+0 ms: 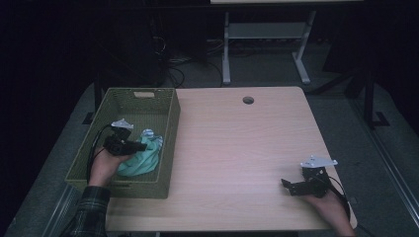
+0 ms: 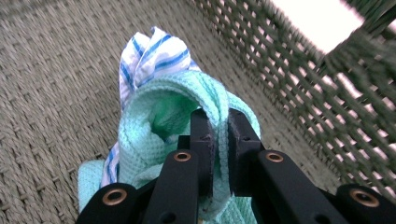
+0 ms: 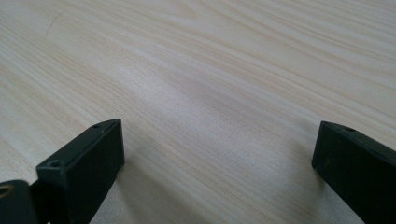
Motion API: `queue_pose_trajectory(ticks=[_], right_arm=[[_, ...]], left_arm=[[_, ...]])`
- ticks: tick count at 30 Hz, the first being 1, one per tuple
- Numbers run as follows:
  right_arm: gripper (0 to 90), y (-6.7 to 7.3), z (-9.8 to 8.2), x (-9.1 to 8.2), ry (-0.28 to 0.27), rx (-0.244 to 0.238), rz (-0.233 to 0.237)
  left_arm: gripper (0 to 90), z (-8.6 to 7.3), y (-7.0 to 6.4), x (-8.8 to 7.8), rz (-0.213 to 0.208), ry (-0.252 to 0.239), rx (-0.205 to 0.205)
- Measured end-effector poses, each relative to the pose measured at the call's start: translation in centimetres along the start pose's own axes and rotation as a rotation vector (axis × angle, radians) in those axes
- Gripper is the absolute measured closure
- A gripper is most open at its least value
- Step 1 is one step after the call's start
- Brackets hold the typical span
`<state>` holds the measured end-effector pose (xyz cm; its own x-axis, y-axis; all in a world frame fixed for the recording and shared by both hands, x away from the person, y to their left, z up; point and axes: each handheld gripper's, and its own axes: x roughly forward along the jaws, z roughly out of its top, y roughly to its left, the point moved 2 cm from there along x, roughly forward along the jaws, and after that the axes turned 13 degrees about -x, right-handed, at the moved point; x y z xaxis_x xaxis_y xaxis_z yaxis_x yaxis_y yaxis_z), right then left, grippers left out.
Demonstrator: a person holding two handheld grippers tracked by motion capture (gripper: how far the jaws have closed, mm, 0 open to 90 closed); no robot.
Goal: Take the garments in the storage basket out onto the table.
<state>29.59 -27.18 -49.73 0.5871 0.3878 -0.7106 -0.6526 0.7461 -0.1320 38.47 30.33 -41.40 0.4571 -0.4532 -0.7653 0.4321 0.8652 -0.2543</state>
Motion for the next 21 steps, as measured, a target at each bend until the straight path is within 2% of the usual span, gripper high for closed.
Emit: queue_pose_trajectory(ticks=[9, 21], right_arm=[[2.1, 0.0, 0.0, 0.0, 0.000, 0.000, 0.000], [2.1, 0.0, 0.0, 0.0, 0.000, -0.001, 0.000]], left_arm=[[82.2, 0.3, -0.2, -0.8, -0.049, -0.074, -0.014], [82.3, 1.3, -0.8, -2.3, -0.069, -0.130, 0.012]])
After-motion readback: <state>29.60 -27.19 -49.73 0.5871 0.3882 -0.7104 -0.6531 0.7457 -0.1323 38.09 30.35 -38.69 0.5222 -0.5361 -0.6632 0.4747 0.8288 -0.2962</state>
